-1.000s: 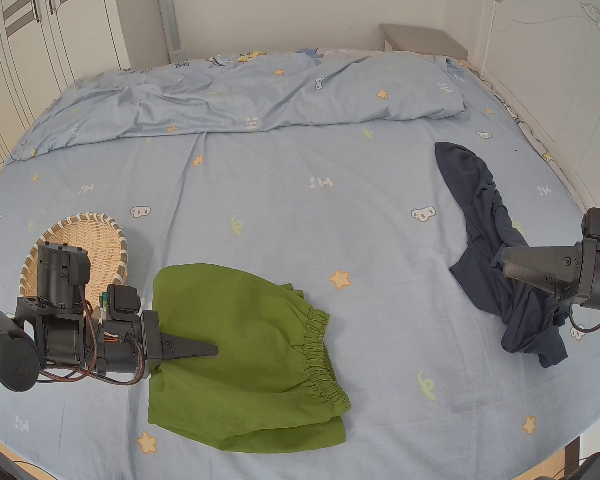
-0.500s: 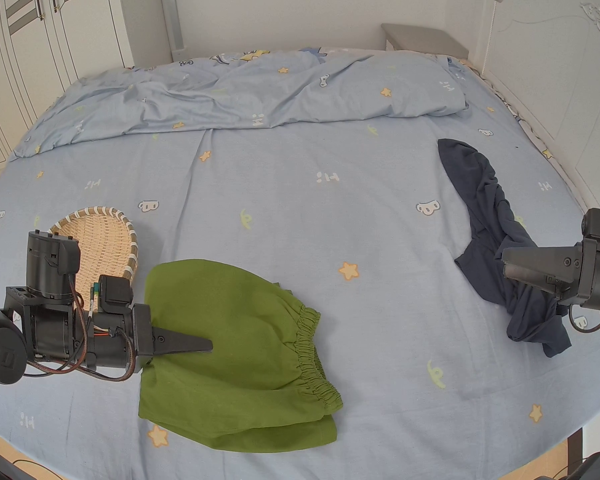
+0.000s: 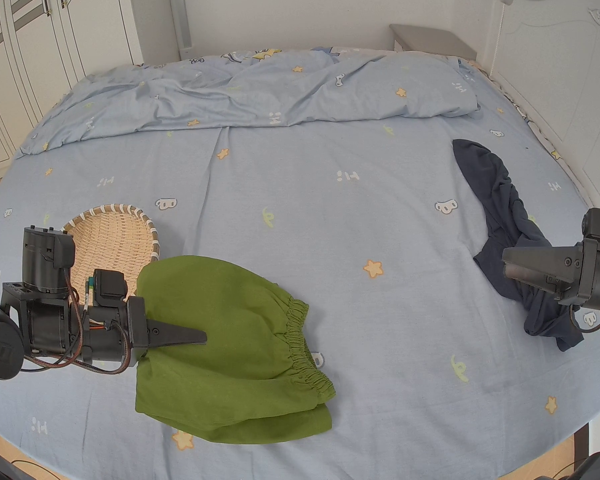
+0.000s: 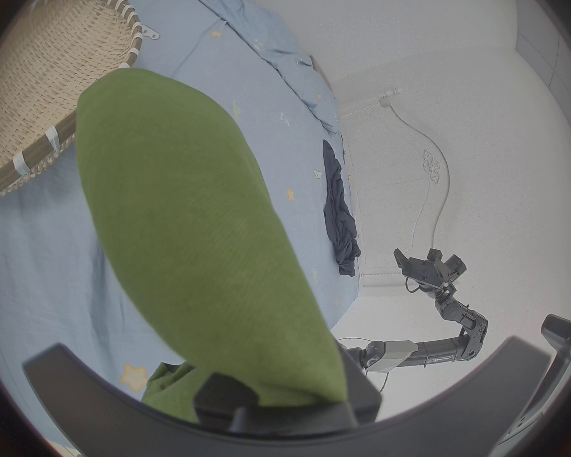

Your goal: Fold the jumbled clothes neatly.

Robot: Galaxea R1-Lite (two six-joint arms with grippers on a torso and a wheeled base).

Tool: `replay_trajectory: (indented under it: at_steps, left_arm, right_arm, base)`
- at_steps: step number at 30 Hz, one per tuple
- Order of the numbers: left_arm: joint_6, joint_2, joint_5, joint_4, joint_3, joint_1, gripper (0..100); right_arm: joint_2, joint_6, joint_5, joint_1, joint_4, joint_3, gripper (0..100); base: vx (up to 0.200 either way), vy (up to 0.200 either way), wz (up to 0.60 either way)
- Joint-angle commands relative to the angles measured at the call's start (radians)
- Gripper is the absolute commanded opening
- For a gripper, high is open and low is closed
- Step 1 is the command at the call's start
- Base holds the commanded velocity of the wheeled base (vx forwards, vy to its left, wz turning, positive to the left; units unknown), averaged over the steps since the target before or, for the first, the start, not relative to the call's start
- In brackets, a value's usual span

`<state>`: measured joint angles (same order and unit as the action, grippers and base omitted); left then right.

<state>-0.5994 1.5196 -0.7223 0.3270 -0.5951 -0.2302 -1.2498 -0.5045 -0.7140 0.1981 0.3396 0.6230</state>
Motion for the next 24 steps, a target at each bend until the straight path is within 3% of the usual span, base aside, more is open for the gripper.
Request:
replay_trajectory:
  at_steps: [1, 9, 17, 24]
  left_arm:
    - [0.000, -0.009, 0.000, 0.000, 0.000, -0.008, 0]
    - [0.000, -0.124, 0.001, -0.134, -0.077, -0.066, 0]
    - [0.029, -0.113, 0.003, -0.192, -0.150, -0.032, 0]
    - [0.035, -0.113, 0.003, -0.209, -0.161, -0.027, 0]
  right_arm:
    - [0.001, 0.000, 0.001, 0.003, 0.001, 0.000, 100]
    - [0.004, 0.000, 0.001, 0.000, 0.001, 0.001, 100]
    - [0.003, 0.000, 0.001, 0.001, 0.001, 0.000, 100]
    - [0.001, 0.000, 0.001, 0.001, 0.001, 0.000, 100]
  base:
    - [0.000, 0.000, 0.00]
    - [0.000, 0.000, 0.00]
    - [0.000, 0.000, 0.00]
    - [0.000, 0.200, 0.00]
